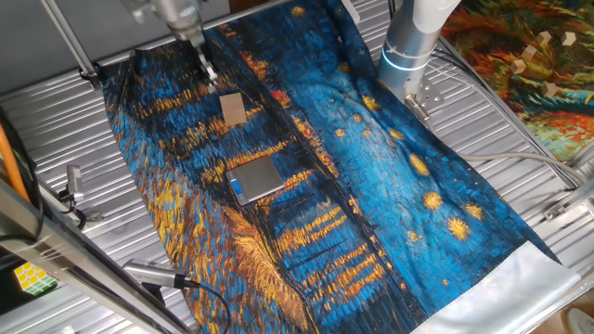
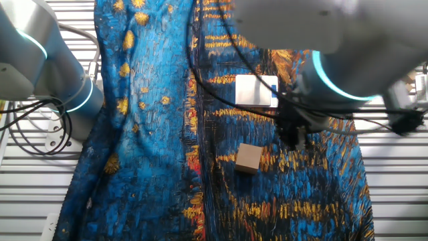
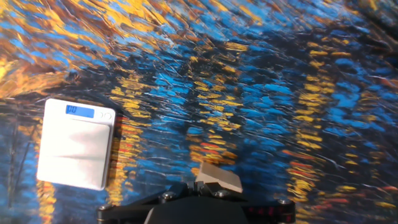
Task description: Place the block on the scale
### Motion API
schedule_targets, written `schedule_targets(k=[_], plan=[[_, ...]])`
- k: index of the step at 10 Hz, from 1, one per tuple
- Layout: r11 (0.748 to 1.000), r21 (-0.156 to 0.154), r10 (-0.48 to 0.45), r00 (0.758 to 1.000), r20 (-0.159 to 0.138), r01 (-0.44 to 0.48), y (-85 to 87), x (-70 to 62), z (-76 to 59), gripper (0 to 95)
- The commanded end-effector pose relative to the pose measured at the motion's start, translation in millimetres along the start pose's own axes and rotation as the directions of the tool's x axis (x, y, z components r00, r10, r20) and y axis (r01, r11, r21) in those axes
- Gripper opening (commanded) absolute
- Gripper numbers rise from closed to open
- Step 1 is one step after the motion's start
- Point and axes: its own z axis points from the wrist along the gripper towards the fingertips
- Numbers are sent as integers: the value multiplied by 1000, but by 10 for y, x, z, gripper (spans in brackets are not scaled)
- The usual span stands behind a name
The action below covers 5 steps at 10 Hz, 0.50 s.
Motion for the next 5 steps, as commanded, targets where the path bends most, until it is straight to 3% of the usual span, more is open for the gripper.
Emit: schedule_targets(k=[1,5], plan=[[1000,8,2,1000,-8,-2,-3,29,-4,0],[1000,5,4,1000,-13,-4,-4,72,-16,0]])
